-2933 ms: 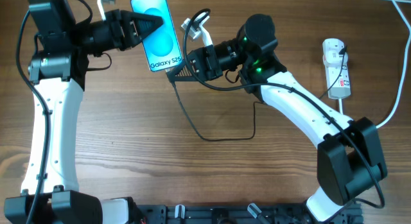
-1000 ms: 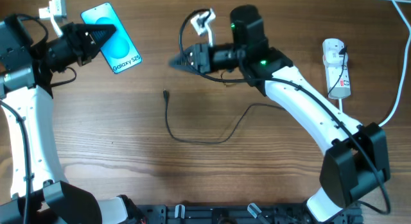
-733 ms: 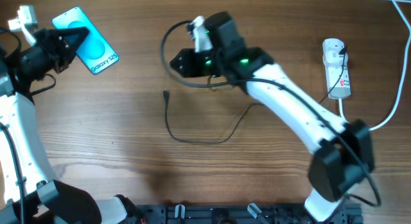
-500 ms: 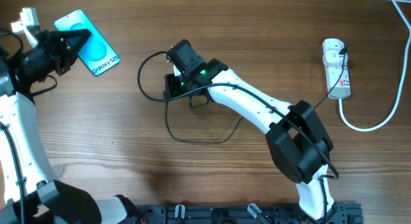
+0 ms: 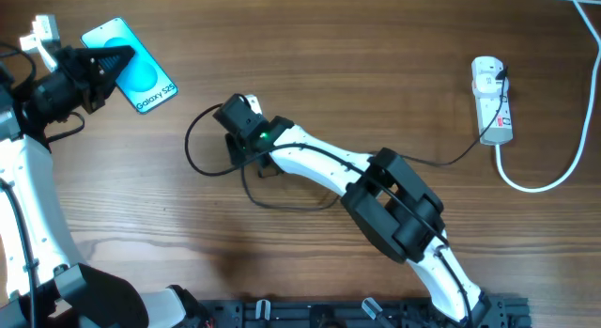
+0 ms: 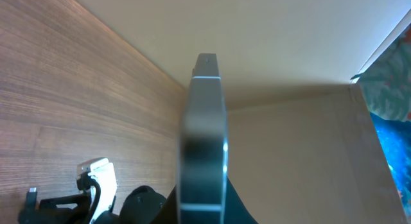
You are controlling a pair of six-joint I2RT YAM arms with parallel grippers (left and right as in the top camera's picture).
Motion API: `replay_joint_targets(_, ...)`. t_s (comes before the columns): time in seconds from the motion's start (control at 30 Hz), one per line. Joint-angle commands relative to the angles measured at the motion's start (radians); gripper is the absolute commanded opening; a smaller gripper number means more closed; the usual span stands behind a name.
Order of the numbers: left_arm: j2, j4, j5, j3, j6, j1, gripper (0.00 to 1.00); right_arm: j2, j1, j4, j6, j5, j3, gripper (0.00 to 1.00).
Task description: Plug charger to phone and switch on socket
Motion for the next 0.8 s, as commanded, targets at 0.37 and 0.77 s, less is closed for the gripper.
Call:
replay_joint_targets(0.37,-0.006,0.003,0.017,0.013,0.005,0.002,0.04,0.063,-0.026,-0.267,0.015,0.041,0.185,0.05)
replay_joint_targets(0.77,-0.006,0.003,0.017,0.013,0.005,0.002,0.04,0.079,-0.226,-0.593,-0.323,-0.01,0.234,0.05)
